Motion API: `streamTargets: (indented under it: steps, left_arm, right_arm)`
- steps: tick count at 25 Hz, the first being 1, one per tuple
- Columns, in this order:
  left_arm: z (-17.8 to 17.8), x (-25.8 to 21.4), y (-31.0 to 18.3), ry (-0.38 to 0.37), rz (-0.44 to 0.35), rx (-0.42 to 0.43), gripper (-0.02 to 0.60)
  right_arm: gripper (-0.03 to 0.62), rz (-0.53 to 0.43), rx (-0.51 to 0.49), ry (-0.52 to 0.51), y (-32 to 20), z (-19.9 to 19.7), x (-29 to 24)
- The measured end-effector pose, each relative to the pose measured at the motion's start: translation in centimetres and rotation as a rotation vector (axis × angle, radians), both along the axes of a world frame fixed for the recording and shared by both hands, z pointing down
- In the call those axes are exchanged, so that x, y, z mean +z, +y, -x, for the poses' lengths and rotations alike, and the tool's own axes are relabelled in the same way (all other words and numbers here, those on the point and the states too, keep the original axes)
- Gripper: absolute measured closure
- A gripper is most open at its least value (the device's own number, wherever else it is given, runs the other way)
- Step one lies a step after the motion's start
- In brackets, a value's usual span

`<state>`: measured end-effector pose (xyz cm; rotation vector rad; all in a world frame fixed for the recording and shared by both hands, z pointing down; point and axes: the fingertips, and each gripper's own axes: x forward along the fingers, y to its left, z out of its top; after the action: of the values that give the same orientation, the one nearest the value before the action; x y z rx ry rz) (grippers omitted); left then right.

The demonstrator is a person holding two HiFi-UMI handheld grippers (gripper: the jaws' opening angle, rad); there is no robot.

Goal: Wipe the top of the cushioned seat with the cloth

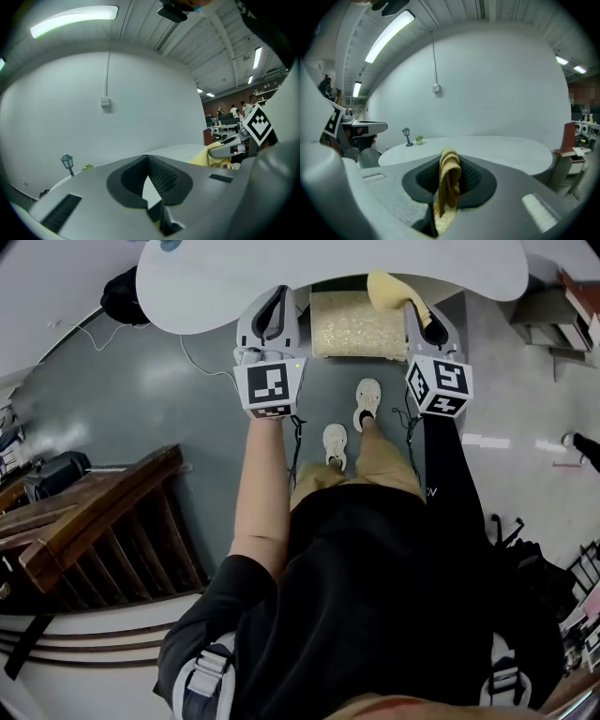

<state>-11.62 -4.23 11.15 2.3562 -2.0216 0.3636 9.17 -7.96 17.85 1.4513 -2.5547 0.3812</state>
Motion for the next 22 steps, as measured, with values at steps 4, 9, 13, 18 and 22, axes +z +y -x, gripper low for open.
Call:
streamTargets:
  steps: [4, 9, 13, 18, 22]
  left_arm:
    - [-0.3, 3.1, -1.4, 0.006, 0.03, -0.032, 0.575]
    - [-1.1, 8.2, -2.1, 0.016, 0.083, -0.061, 0.575]
    - [-0.7, 12.6, -2.2, 0.012, 0.13, -0.06, 0.575]
    - [0.5, 17.7, -2.4, 0.026, 0.18, -0.035, 0.575]
    - [1.5, 21.6, -2.6, 0.034, 0.205, -0.001, 0.575]
  right_arm:
    - [0.537, 0.179, -0.106, -0.036, -1.1, 1.9, 5.9]
    - [0.537, 0.354, -0.213, -0.065, -0.8, 3.7, 13.6]
    - [0.537, 0.455, -0.23, -0.114, -0.7, 5.5, 18.9]
    - [0.537, 0.497, -0.249, -0.136, -0.9, 8.8, 23.5]
    - [0.537, 0.523, -0.241, -0.159, -1.4, 11.6, 27.1]
